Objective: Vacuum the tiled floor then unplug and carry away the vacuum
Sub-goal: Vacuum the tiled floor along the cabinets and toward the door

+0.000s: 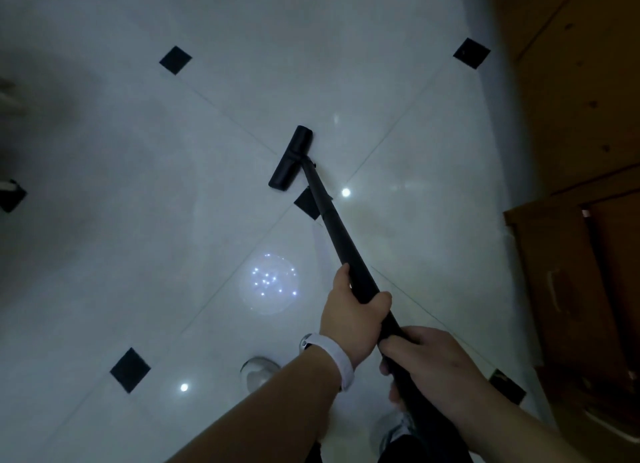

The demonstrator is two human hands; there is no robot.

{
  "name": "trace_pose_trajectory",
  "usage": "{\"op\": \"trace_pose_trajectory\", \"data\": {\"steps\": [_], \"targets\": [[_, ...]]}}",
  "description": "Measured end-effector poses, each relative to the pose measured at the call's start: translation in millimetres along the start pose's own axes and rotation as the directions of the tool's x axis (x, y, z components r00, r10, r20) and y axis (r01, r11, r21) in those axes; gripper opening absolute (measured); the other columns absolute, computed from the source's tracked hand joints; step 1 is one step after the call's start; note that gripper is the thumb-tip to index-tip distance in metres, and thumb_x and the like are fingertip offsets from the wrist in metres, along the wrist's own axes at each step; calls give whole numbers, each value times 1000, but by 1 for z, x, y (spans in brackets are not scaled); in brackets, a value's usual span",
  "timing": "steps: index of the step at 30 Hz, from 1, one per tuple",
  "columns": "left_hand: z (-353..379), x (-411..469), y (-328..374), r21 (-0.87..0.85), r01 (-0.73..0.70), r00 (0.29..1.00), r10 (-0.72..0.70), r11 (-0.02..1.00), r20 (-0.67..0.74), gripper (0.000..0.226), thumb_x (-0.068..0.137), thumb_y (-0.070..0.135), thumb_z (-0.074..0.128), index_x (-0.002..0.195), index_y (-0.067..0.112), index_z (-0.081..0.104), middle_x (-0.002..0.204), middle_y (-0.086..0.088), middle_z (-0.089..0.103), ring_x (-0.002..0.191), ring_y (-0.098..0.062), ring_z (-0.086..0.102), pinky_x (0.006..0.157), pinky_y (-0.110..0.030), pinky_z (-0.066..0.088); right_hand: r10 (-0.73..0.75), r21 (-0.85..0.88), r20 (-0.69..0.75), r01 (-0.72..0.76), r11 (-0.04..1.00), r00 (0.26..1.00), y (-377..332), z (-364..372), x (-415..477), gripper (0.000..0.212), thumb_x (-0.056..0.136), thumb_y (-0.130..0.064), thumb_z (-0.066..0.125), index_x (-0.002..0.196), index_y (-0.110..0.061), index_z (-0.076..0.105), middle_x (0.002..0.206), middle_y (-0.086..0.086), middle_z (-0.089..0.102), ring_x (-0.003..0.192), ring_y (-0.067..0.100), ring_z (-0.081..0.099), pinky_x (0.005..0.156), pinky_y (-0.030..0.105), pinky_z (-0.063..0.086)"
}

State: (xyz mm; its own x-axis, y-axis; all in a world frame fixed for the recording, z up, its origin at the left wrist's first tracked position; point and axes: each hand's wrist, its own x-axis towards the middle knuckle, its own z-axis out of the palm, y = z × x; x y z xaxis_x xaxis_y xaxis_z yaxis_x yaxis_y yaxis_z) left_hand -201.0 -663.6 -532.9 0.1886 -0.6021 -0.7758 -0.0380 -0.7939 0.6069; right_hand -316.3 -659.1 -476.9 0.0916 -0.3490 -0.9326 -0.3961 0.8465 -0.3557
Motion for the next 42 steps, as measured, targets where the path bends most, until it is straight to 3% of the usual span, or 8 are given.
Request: {"op": "trace_pose_trajectory", "data": {"steps": [4, 14, 22, 32, 42], "targets": [[-56, 5, -10, -54, 6, 999, -8, 999, -38, 71, 88, 25, 65, 149, 26, 28, 94, 11, 60, 83, -6, 64, 56, -7, 48, 6, -12, 13, -6, 1000, 1000, -20, 51, 6, 26, 88, -16, 61, 79, 8, 67, 59, 17, 65, 46, 25, 60, 43, 24, 45], [-174, 11, -43, -216, 10, 989, -42, 976, -145, 73, 87, 26, 64, 149, 28, 26, 97, 10, 61, 86, -9, 65, 71, -21, 55, -10, -185, 63, 21, 982, 998, -60, 166, 13, 25, 88, -12, 62, 84, 12, 66, 64, 15, 66, 46, 27, 58, 45, 29, 48], [-259, 15, -69, -337, 9, 972, -88, 942, -220, 75, 88, 28, 64, 151, 27, 23, 110, 1, 62, 86, -6, 64, 54, -5, 46, -31, -322, 133, 73, 944, 991, -86, 254, 21, 26, 89, -15, 61, 85, 10, 67, 62, 12, 68, 46, 26, 60, 48, 31, 49], [-337, 11, -97, -460, -16, 947, -135, 888, -293, 73, 89, 25, 64, 150, 28, 24, 96, 9, 59, 82, -5, 64, 62, -14, 50, -35, -425, 180, 109, 899, 983, -103, 339, 26, 27, 86, -15, 62, 80, 11, 66, 63, 16, 67, 47, 28, 61, 52, 34, 50], [-390, 0, -131, -538, -37, 913, -190, 842, -360, 72, 90, 24, 64, 150, 26, 25, 96, 9, 59, 81, -3, 63, 54, -7, 47, -8, -505, 241, 133, 853, 970, -106, 401, 24, 28, 87, -16, 62, 88, 11, 68, 65, 15, 67, 48, 26, 62, 53, 33, 52]]}}
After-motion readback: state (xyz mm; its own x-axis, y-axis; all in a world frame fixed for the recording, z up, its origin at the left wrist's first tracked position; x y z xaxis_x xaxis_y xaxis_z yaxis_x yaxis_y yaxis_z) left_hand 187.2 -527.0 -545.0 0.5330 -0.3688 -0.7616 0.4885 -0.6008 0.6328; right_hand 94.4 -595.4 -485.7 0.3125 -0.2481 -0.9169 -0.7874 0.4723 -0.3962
